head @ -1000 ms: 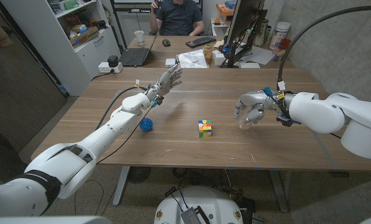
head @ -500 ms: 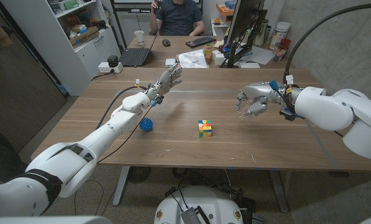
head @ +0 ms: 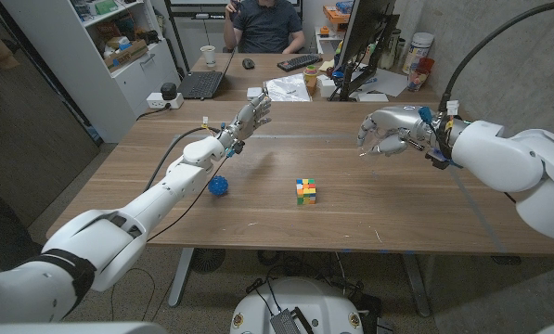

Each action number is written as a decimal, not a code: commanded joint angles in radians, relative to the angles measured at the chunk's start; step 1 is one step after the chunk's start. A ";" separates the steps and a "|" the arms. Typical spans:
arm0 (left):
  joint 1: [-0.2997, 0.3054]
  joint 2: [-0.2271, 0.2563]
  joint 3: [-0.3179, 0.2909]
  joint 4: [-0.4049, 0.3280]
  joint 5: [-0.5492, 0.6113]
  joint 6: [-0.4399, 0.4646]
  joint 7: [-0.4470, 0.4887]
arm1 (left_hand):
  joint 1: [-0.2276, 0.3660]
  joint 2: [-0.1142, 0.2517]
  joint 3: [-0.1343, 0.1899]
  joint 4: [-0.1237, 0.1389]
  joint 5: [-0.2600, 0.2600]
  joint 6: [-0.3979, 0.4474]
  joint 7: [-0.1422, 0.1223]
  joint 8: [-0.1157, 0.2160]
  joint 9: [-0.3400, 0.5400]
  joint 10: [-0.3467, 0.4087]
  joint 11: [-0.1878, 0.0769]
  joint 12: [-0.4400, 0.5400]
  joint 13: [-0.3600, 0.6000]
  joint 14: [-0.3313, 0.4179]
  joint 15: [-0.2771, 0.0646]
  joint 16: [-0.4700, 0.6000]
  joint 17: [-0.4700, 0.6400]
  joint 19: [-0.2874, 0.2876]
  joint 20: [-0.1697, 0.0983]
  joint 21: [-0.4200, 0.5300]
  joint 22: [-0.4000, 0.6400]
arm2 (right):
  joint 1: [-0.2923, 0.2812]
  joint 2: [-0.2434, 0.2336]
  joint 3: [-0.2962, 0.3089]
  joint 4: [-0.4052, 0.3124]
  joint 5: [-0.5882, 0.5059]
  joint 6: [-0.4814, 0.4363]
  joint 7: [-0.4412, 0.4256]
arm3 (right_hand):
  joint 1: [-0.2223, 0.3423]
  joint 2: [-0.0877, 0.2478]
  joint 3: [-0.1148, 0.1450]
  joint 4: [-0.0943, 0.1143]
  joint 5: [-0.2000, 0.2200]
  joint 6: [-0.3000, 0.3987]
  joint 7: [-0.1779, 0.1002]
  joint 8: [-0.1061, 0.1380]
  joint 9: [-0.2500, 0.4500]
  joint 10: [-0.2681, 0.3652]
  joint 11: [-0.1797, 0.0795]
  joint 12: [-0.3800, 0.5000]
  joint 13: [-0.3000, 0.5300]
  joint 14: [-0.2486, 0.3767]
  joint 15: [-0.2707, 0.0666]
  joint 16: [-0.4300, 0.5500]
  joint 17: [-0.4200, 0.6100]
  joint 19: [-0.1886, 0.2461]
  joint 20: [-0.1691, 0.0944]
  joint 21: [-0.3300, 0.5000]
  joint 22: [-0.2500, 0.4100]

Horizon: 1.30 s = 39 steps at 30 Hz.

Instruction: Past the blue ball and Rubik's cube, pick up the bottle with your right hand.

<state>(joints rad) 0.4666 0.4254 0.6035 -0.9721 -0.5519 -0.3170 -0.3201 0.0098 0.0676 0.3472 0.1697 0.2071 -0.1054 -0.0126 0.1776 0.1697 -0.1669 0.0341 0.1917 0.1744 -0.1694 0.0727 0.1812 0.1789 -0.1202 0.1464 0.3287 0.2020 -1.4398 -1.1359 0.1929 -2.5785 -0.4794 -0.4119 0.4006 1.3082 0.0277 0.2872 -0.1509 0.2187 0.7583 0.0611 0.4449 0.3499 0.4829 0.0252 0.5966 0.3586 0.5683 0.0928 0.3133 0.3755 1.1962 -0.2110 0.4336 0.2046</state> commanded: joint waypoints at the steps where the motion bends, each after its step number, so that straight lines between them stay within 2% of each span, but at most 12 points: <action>1: -0.010 -0.009 0.000 0.017 0.005 -0.002 0.005 | -0.006 0.009 -0.006 0.001 0.005 0.002 0.002 0.005 0.005 -0.046 0.002 0.005 0.005 -0.062 0.005 0.006 0.004 0.006 0.007 -0.002 0.004 | -0.010 0.169 0.064 0.024 -0.061 0.119 -0.006 | 0.125 0.137 0.016 0.017 0.008 0.023 0.011 0.005 0.002 0.045 0.038 0.074 0.154 0.407 -0.310 0.132 0.288 -0.017 -0.011 0.003 0.000; 9: -0.016 -0.016 0.003 0.022 0.010 -0.002 0.009 | -0.006 0.009 -0.008 0.000 0.005 0.002 0.002 0.005 0.005 -0.046 0.002 0.005 0.005 -0.062 0.005 0.006 0.004 0.006 0.006 -0.003 0.004 | -0.024 0.264 0.092 0.027 -0.101 0.186 -0.036 | 0.124 0.137 0.018 0.018 0.010 0.025 0.013 0.004 0.001 0.048 0.039 0.075 0.153 0.411 -0.309 0.125 0.291 -0.018 -0.011 0.007 -0.001; 18: -0.018 -0.020 0.005 0.017 0.014 0.000 0.018 | -0.006 0.009 -0.009 0.000 0.005 0.002 0.002 0.005 0.005 -0.046 0.002 0.005 0.005 -0.062 0.005 0.006 0.004 0.006 0.007 -0.003 0.004 | -0.014 0.313 0.097 0.041 -0.120 0.235 -0.017 | 0.123 0.136 0.019 0.018 0.013 0.028 0.015 0.005 0.000 0.051 0.038 0.077 0.153 0.415 -0.309 0.119 0.294 -0.018 -0.011 0.011 -0.001; 39: -0.026 -0.028 0.008 0.027 0.019 0.001 0.025 | -0.005 0.010 -0.014 0.000 0.006 0.001 0.002 0.004 0.005 -0.047 0.001 0.005 0.005 -0.064 0.005 0.005 0.003 0.006 0.007 -0.004 0.004 | 0.011 0.362 0.100 0.065 -0.132 0.287 0.017 | 0.120 0.136 0.023 0.019 0.018 0.029 0.014 0.005 0.001 0.054 0.034 0.078 0.151 0.424 -0.309 0.106 0.303 -0.020 -0.011 0.019 -0.002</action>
<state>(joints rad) 0.4438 0.4014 0.6108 -0.9509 -0.5333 -0.3179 -0.2986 0.0098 0.0675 0.3389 0.1695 0.2069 -0.1054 -0.0127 0.1776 0.1698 -0.1669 0.0340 0.1916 0.1743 -0.1694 0.0727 0.1812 0.1790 -0.1202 0.1465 0.3248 0.2020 -1.4408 -0.7998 0.2916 -2.5234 -0.6065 -0.1493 0.4015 1.3051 0.0308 0.2871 -0.1509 0.2317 0.7703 0.0626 0.4452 0.3453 0.4935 0.0251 0.5966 0.3588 0.5755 0.1000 0.3133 0.3755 1.1962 -0.2111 0.4493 0.1999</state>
